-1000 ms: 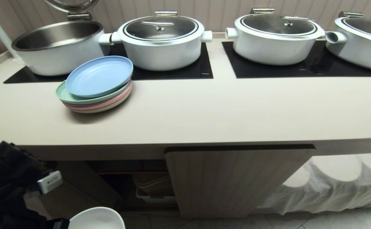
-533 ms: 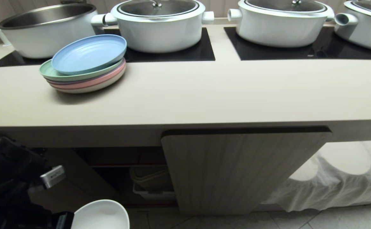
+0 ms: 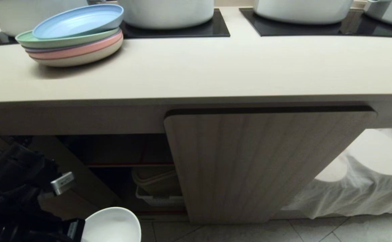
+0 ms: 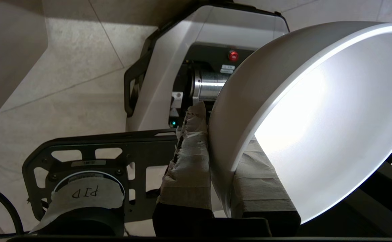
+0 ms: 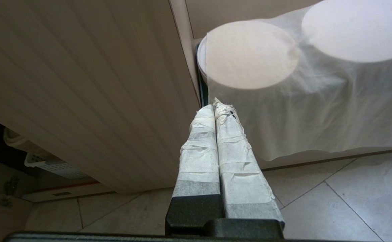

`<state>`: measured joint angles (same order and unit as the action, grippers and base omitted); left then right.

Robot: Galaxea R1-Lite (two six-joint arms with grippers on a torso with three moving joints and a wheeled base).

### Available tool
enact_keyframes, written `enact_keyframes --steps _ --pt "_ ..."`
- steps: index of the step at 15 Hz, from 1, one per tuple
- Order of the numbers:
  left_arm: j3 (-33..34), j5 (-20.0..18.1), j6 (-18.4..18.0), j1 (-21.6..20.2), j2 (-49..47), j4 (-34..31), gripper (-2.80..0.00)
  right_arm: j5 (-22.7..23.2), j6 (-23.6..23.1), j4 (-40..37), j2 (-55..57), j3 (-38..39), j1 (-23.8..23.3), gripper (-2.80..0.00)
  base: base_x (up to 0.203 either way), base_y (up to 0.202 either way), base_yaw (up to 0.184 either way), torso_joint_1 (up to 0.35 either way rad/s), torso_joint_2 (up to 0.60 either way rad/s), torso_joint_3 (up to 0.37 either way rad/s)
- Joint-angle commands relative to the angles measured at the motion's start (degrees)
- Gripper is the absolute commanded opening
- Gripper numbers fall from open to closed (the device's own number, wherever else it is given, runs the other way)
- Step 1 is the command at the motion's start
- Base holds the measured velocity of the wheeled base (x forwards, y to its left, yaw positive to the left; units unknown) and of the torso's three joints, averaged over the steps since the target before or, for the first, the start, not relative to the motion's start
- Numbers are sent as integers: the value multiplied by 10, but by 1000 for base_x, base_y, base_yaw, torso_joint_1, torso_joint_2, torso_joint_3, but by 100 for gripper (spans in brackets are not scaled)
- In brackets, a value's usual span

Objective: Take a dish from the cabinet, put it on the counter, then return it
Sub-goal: Put it back into the cabinet

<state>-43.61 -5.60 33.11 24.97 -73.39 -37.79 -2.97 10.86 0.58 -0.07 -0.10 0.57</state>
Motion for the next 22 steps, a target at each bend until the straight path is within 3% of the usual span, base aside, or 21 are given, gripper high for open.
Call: enact_keyframes --steps 1,13,22 --pt "0 4 2 -2 -2 -2 -280 0 1 0 1 0 0 -280 0 0 0 -188 490 280" --pt "0 -2 4 -1 -2 -2 -280 0 1 0 1 0 0 -280 0 0 0 -157 463 299" --pt "19 -10 4 -1 -1 33 -280 0 1 0 1 0 0 -280 0 0 0 -15 65 54"
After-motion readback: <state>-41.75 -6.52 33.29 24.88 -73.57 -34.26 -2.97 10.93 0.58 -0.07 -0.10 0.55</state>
